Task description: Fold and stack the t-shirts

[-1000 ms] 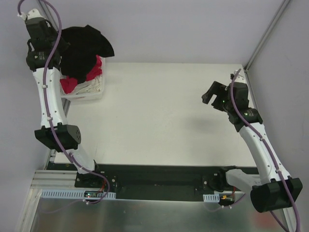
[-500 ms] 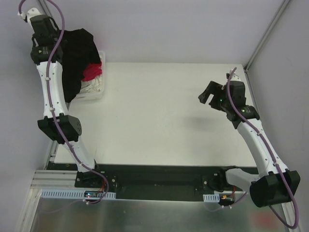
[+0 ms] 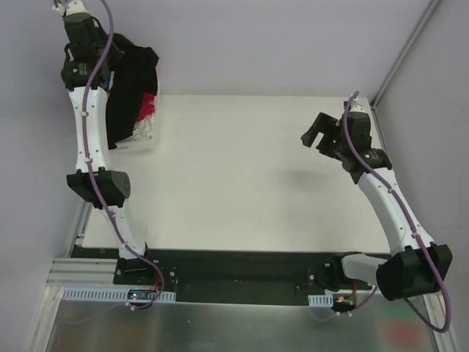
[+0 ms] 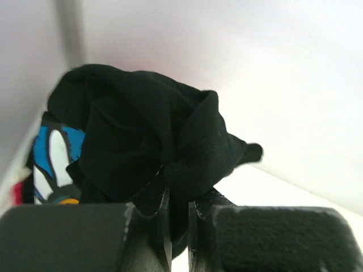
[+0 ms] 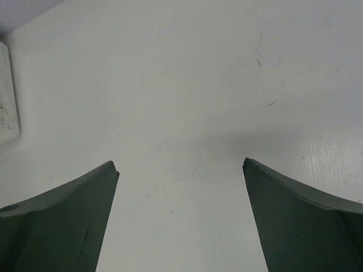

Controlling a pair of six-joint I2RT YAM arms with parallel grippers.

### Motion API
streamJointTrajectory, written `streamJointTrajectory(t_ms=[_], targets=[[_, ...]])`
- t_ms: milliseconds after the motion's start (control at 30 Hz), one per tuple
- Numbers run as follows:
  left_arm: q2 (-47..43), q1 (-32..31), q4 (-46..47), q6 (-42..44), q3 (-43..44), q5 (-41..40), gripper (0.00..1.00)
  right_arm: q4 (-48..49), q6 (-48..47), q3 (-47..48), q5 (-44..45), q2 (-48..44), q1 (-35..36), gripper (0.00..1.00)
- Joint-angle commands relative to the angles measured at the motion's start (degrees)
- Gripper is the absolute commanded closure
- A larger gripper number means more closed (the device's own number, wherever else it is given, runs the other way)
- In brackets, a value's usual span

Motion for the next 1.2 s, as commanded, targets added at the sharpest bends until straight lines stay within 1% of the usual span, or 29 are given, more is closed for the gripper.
streamJointTrajectory(t_ms=[0,33,67,100,133,167,200,267,300,367,400,467,500,567,600,667,700,733,767,800,900,933,1033,1067,1167], targets=[[-9.81,-9.62,3.43,0.28,6.10,8.91,1.00,-0.37,2.23,4.11,5.87,-2.84,-1.35,0.04],[-10.52,-12.41,2.90,0.02,5.75,10.05,1.00,-1.33,2.67,4.29,5.96,-3.55,-1.88,0.04],[-11.31,-16.53,2.29,0.10,5.05,10.58,1.00,-2.12,2.85,4.46,6.31,-4.25,-2.23,0.04],[-12.88,-18.48,2.11,0.97,2.96,10.67,1.00,-2.91,3.02,4.55,6.66,-5.73,-3.28,0.04],[-13.85,-20.85,2.02,1.33,1.54,10.41,1.00,-4.92,3.11,4.47,7.10,-6.53,-3.90,0.04],[-14.82,-24.53,2.11,1.59,-0.12,9.28,1.00,-5.98,3.20,4.47,8.06,-7.67,-4.43,0.04],[-16.31,-26.74,2.19,2.12,-3.01,8.57,1.00,-7.30,3.20,4.29,8.51,-9.34,-5.13,0.04],[-17.20,-30.09,2.54,2.82,-6.01,6.12,1.00,-10.99,3.20,4.03,9.73,-11.36,-7.68,0.04],[-17.12,-33.41,2.81,3.87,-8.55,5.23,1.00,-11.96,3.29,3.42,9.91,-12.24,-9.51,0.04],[-17.03,-35.98,2.81,3.88,-11.46,4.35,1.00,-13.81,2.24,2.45,9.31,-15.23,-11.19,0.04],[-16.85,-38.26,2.90,3.62,-14.78,3.91,1.00,-14.25,1.97,1.40,9.21,-16.37,-11.46,0.04],[-16.85,-40.82,3.95,3.35,-18.93,3.38,1.00,-15.22,1.27,0.34,8.78,-19.10,-13.13,0.04],[-16.33,-43.44,4.39,2.66,-23.04,3.64,1.00,-15.40,0.22,-0.01,8.69,-19.89,-13.66,0.04],[-15.45,-46.26,6.49,1.78,-27.45,3.82,1.00,-16.36,-0.40,-1.16,8.77,-21.92,-13.92,0.04],[-13.97,-48.02,7.20,0.64,-31.56,3.64,1.00,-16.54,-0.84,-1.68,8.77,-22.36,-14.01,0.04],[-11.85,-52.15,10.27,-0.42,-35.63,3.29,1.00,-16.98,-1.02,-3.26,7.81,-23.24,-14.10,0.04],[-9.15,-53.21,11.32,-1.30,-39.30,3.38,1.00,-16.98,-1.28,-4.05,7.02,-23.33,-14.10,0.04],[-7.29,-55.14,12.29,-1.57,-40.38,3.29,1.00,-16.72,-1.63,-4.84,6.32,-23.24,-14.10,0.04],[-5.36,-55.94,12.91,-1.83,-40.83,3.38,1.00,-16.72,-1.63,-6.24,5.09,-22.80,-14.19,0.04],[-1.42,-56.47,12.92,-2.35,-41.27,3.38,1.00,-16.72,-1.81,-6.95,4.30,-22.54,-14.19,0.04],[4.05,-57.88,13.00,-2.88,-41.27,3.29,1.00,-16.28,-1.90,-8.71,1.31,-21.84,-14.19,0.04],[4.59,-57.97,12.92,-3.23,-41.53,3.38,1.00,-15.41,-2.33,-9.15,-0.79,-21.83,-14.19,0.04],[4.77,-57.88,13.01,-4.12,-41.98,-0.39,1.00,-12.42,-2.69,-10.73,-5.01,-22.18,-14.10,0.04],[4.94,-57.88,12.92,-3.51,-41.71,-0.92,1.00,-11.45,-2.69,-11.09,-7.20,-22.36,-14.10,0.04],[5.03,-57.79,12.92,-2.71,-39.87,-1.45,1.00,-8.55,-2.17,-12.41,-10.11,-22.54,-14.10,0.04]])
